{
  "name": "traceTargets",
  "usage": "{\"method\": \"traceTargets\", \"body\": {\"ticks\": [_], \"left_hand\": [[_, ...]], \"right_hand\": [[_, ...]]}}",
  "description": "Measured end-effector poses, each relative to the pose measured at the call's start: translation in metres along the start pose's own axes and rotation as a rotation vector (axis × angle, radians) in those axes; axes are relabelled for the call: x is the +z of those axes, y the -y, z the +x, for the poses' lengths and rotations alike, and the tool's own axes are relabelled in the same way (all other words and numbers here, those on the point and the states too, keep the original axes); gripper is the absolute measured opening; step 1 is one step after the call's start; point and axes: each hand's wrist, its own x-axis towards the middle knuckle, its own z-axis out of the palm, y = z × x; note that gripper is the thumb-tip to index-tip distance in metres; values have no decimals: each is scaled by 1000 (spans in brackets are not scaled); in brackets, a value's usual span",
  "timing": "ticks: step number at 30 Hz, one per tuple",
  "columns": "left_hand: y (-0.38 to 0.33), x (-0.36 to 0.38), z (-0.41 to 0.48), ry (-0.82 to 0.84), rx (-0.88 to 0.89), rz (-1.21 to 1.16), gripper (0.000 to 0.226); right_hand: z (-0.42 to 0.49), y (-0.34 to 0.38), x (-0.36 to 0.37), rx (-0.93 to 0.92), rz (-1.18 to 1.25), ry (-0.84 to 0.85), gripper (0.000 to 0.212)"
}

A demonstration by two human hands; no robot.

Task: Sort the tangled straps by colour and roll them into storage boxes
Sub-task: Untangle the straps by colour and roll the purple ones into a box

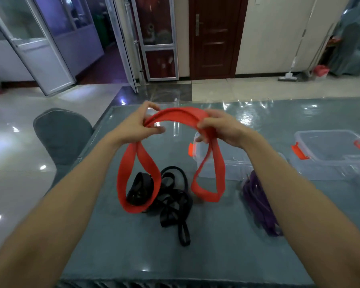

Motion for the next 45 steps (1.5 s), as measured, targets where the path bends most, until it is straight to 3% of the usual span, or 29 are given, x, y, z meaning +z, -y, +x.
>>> {"method": "traceTargets", "body": {"ticks": [2,5,7,9,11,15,18,22,24,26,28,30,32,33,35,37,39,41,43,45], "left_hand": [[-17,-4,-1,128,12,91,45],[-43,9,3,275,60,-38,38],[-60,29,9,252,118,-263,28],[-84,45,19,226,179,-669,22],[-113,57,36,165,213,-940,18],[-160,94,59,80,221,-1010,26],[-173,128,67,48,165,-1064,35],[-188,169,78,19,142,-1013,42],[-197,182,84,-28,147,-980,43],[-199,186,90,-86,144,-930,35],[-194,183,88,-114,108,-839,24],[-181,176,78,-129,55,-546,17],[-168,167,62,53,-59,-14,14],[-164,167,53,224,-183,246,33],[-170,177,40,548,-474,695,95],[-189,212,37,631,-552,884,140],[-211,260,41,568,-329,762,157],[-236,310,47,559,-96,434,153],[-252,358,55,589,13,91,122],[-263,398,60,609,54,-11,75]], "right_hand": [[-6,15,-12,-36,-53,-27,42],[-15,34,-26,-66,-129,-135,50],[-21,43,-33,-133,17,-185,50],[-30,42,-41,-204,143,-269,54],[-44,22,-45,-211,108,-344,57],[-70,-56,-21,-29,18,-274,68],[-81,-104,-2,8,42,-241,67],[-93,-135,-16,50,69,-381,60],[-105,-143,-40,95,2,-457,44],[-123,-148,-74,90,-131,-517,22],[-143,-145,-114,50,-254,-532,21],[-161,-138,-150,2,-396,-468,25],[-175,-128,-179,-34,-596,-360,22],[-182,-124,-190,-28,-678,-297,17],[-191,-113,-206,-4,-796,-184,12],[-200,-106,-217,33,-799,-116,21],[-208,-102,-223,71,-845,-70,38],[-215,-102,-230,107,-941,-7,52],[-223,-103,-239,141,-992,-3,56],[-231,-104,-252,182,-1024,-73,53]]}}
